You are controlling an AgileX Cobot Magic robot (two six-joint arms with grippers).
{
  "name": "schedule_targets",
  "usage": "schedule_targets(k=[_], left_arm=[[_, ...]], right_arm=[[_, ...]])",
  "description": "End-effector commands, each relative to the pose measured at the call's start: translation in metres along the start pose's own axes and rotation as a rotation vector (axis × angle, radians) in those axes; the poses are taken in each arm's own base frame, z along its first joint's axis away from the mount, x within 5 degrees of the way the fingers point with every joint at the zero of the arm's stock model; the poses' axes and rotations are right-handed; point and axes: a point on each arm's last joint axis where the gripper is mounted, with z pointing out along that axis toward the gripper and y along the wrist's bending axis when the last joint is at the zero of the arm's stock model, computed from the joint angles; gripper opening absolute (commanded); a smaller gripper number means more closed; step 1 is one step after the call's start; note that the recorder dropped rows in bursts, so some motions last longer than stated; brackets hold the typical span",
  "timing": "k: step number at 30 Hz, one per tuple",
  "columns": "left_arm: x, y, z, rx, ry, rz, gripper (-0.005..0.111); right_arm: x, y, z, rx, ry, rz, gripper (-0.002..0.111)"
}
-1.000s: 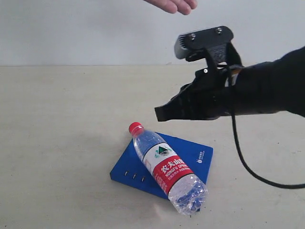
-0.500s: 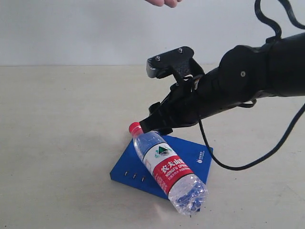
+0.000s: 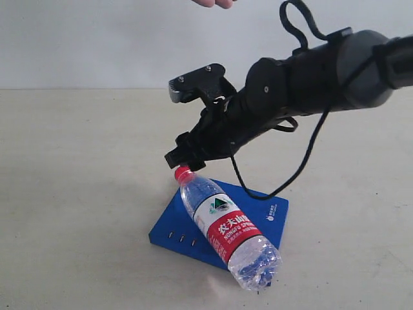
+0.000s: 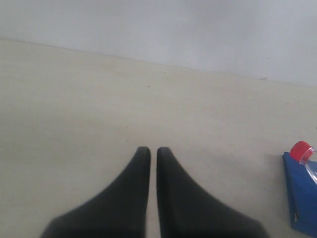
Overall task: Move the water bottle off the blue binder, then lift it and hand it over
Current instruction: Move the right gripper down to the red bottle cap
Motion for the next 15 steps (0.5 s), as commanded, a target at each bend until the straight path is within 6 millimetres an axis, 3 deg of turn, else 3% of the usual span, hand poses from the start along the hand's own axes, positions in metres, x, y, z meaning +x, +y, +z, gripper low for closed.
schedule_targets(k=[1, 15], left_arm=[[-0.001, 0.0, 0.0, 0.006, -0.009, -0.009, 0.004], [-0.001, 0.0, 0.0, 0.006, -0.009, -0.009, 0.004]], right_arm=[[-0.003, 0.001, 0.011, -0.025, 0.07, -0.017, 0.061], [0.017, 0.002, 0.046, -0.054, 0.164, 0.016, 0.061]])
